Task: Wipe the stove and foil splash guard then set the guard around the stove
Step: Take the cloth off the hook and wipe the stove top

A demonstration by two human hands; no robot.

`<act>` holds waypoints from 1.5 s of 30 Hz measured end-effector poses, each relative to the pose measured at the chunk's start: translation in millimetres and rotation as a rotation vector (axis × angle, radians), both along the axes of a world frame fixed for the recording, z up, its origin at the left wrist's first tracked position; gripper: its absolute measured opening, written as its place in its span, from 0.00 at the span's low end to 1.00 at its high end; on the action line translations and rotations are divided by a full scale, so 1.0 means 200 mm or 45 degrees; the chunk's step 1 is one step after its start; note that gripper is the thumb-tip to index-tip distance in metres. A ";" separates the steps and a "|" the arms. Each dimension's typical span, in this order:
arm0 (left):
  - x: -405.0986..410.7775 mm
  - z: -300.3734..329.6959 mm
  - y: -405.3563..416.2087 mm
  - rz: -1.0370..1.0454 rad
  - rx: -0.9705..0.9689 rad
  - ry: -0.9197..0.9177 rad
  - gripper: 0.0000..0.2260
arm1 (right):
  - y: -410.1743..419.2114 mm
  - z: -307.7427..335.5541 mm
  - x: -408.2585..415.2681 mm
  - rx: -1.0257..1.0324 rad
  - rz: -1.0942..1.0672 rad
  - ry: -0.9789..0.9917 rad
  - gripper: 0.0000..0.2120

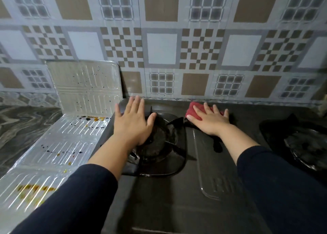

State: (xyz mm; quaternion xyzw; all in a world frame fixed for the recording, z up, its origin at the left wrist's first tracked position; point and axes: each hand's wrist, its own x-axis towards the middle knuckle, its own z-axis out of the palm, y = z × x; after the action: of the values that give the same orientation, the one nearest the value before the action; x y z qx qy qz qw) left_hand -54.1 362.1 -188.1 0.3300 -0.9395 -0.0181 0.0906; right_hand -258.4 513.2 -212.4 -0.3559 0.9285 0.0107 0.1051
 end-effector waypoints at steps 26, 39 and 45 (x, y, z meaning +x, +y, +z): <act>0.14 -0.15 -0.14 0.164 0.195 -0.018 0.31 | -1.22 0.17 0.21 0.345 0.827 -0.399 0.39; 0.14 -0.12 -0.12 0.177 0.169 -0.066 0.33 | -0.96 0.19 0.12 0.217 0.710 -0.422 0.25; 0.14 -0.11 -0.13 0.171 0.182 -0.090 0.33 | -0.60 0.15 -0.05 -0.074 0.457 -0.531 0.24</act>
State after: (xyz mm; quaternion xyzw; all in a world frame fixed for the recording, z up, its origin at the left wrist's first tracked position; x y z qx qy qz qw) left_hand -26.3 336.7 -210.1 0.3983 -0.9141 -0.0672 0.0347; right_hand -267.7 393.3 -183.1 -0.5122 0.8088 -0.0710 0.2801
